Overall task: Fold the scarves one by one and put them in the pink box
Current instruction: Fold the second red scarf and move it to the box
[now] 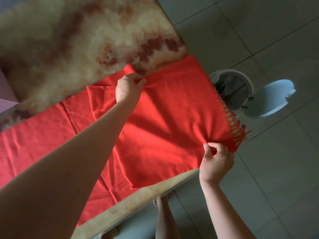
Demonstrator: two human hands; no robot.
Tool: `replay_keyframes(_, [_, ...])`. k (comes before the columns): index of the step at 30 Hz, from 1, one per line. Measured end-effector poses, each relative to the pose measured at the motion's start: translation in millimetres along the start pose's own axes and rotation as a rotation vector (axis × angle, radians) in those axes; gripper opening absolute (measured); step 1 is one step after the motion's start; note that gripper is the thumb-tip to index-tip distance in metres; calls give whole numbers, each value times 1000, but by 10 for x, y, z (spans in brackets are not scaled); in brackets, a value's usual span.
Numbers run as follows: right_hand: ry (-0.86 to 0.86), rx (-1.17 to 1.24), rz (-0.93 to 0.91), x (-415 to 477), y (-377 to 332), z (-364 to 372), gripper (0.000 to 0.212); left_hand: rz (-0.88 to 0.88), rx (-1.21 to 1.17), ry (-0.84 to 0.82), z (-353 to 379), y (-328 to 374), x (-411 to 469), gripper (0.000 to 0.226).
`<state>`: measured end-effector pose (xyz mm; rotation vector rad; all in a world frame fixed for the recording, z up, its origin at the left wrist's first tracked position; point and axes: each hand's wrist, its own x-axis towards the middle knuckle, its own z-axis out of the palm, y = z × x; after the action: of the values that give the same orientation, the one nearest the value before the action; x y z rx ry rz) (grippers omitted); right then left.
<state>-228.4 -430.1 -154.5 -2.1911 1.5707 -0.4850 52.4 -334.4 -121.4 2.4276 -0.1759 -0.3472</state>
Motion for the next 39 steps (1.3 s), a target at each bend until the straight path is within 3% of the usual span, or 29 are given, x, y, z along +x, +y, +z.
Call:
replay_keyframes(5, [-80,124,-155,-197,-251,-127,7,-72,-33,95,-272,-79,4,24])
replay_keyframes(10, [-279,265,-319,-752,-706,-254,13,-84,-40,116,-632,-404,-74,21])
replay_keyframes(22, [-571,248,-424,-1653,-824,-78,12,-194,6,155,-1254,-1376,-273,23])
replay_keyframes(25, [-568,283,-462,-1589,-817,-54,17,-206,68,180,-1256,-1537,-348,36])
replay_keyframes(28, [-472,288,-394,-1282,-901,-17,23,-142,4,202,-1165,-1475,-586,32])
replay_keyframes(31, [-447,340,-185,-856,-1027,65,25,-67,-124,110,-905,-1278,-1106,23])
replay_keyframes(36, [-753,427,200,-249,-1272,251,28,-147,-299,-58,-429,-888,-2030,28])
replay_keyframes(39, [-850,335,183,-119,-1305,305,36,-267,-276,-43,-292,-861,-2244,44])
